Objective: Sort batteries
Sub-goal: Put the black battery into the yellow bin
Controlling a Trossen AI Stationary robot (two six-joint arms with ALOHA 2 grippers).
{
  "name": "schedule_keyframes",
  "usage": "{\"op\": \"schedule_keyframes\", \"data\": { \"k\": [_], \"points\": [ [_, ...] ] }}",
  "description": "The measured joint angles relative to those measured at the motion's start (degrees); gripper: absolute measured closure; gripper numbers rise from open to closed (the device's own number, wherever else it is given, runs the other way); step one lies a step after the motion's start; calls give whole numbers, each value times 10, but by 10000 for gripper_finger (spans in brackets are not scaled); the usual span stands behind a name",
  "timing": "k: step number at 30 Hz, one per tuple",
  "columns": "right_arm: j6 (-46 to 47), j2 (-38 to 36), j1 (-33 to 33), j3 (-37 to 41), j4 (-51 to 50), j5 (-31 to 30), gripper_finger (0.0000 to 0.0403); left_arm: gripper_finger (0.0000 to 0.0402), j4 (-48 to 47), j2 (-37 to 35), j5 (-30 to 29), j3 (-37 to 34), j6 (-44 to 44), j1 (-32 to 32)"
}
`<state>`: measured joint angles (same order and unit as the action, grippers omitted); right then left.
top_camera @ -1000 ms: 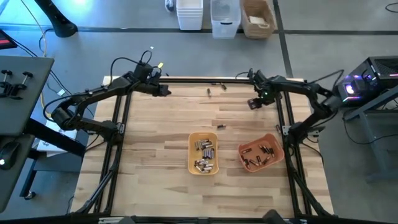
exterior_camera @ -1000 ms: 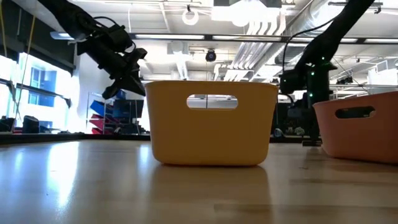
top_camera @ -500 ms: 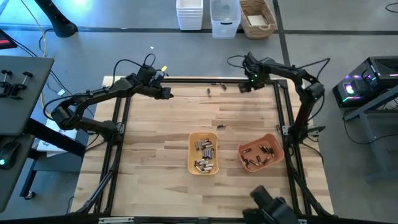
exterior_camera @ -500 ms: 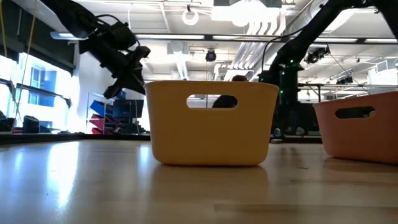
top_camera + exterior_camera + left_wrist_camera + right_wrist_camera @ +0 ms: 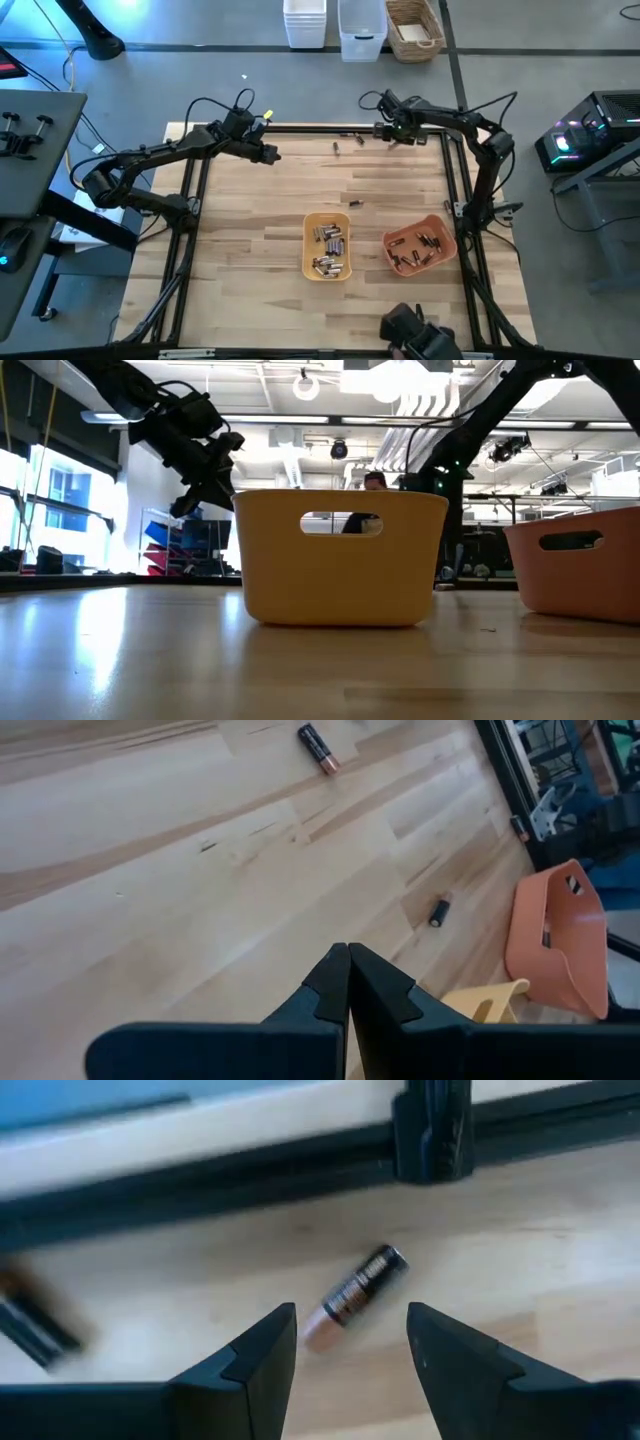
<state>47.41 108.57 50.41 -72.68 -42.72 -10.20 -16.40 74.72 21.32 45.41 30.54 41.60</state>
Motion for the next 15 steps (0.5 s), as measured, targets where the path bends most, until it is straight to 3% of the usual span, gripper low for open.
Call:
{"op": "schedule_keyframes", "data": {
  "k": [4,9,12,15],
  "points": [
    [70,2,4,29,33,-14,215,401,-1,0,4,0,-6,0],
    [105,15,11,54,64,13,230,402,-1,0,41,0,-14,0],
    [110,28,-3,59,55,-2,280,401,-5,0,56,0,-30,0],
    [50,30,-21,60,35,-18,364,401,-6,-5,83,0,-42,8]
  ]
}}
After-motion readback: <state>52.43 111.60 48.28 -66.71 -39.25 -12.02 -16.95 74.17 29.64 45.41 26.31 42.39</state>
